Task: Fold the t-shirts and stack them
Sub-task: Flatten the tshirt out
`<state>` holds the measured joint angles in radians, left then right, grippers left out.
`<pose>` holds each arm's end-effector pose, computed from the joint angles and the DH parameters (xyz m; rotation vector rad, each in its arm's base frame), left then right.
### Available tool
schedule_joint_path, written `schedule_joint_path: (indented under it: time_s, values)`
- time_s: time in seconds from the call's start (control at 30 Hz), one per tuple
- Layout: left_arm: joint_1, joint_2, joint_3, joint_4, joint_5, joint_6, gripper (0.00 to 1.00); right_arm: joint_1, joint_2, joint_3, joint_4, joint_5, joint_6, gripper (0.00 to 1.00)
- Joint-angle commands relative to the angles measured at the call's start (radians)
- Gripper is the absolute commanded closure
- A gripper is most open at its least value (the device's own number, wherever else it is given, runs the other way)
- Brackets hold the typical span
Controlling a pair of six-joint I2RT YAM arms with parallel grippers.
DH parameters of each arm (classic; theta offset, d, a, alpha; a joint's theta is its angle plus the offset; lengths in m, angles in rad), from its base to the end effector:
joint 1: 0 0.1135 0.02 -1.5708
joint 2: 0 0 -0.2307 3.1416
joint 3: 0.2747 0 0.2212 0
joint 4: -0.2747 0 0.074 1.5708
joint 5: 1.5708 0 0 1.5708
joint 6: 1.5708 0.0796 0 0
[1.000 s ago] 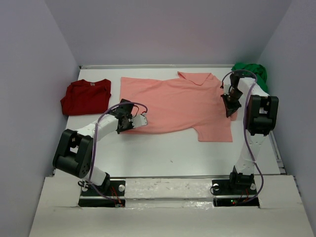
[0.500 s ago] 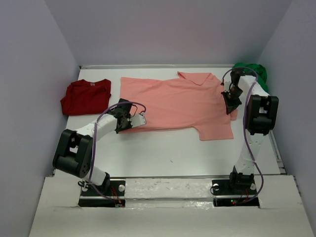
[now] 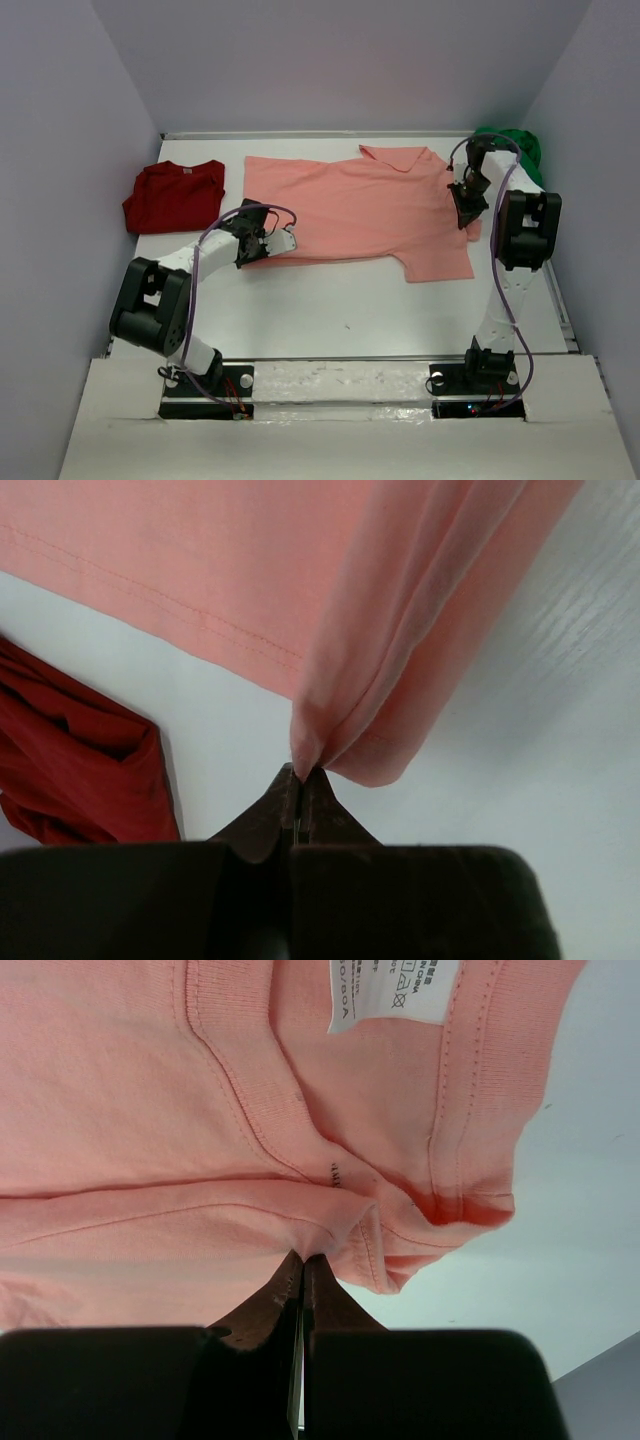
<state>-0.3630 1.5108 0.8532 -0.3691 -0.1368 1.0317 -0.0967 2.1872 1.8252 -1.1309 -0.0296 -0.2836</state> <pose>0.2754 -0.0930 0.1304 1.6577 2.0573 0.4128 0.3841 -0.0349 0.1294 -0.2872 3.0459 0.0219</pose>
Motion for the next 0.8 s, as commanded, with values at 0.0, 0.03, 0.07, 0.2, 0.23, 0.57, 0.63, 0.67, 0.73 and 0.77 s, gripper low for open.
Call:
schedule_joint_path:
  time_s: [0.0,0.03,0.07,0.2,0.23,0.57,0.63,0.67,0.73,0.77]
  values:
    - [0.01,0.012,0.046,0.007,-0.03,0.007,1.0,0.005,0.009,0.062,-0.013,0.025,0.008,1.0]
    - [0.012,0.017,0.049,0.007,-0.03,0.007,1.0,0.005,0.011,0.065,-0.013,0.025,0.008,1.0]
    - [0.012,0.02,0.052,0.007,-0.032,0.007,1.0,0.005,0.011,0.068,-0.013,0.025,0.006,1.0]
    - [0.018,0.031,0.055,0.018,-0.038,0.008,1.0,0.005,0.016,0.077,-0.015,0.025,0.006,1.0]
    - [0.021,0.032,0.055,0.021,-0.04,0.008,1.0,0.005,0.016,0.08,-0.013,0.025,0.006,1.0]
    - [0.024,0.072,0.043,0.091,-0.084,-0.01,1.0,0.005,0.052,0.098,-0.009,0.06,0.009,1.0]
    - [0.024,0.08,0.044,0.101,-0.086,-0.013,1.0,0.005,0.06,0.105,-0.01,0.06,0.009,1.0]
    - [0.025,0.083,0.049,0.104,-0.086,-0.013,1.0,0.005,0.062,0.106,-0.01,0.06,0.008,1.0]
    - [0.024,0.092,0.052,0.111,-0.084,-0.016,1.0,0.005,0.066,0.112,-0.012,0.06,0.008,1.0]
    - [0.024,0.095,0.055,0.114,-0.084,-0.016,1.0,0.005,0.068,0.112,-0.012,0.062,0.008,1.0]
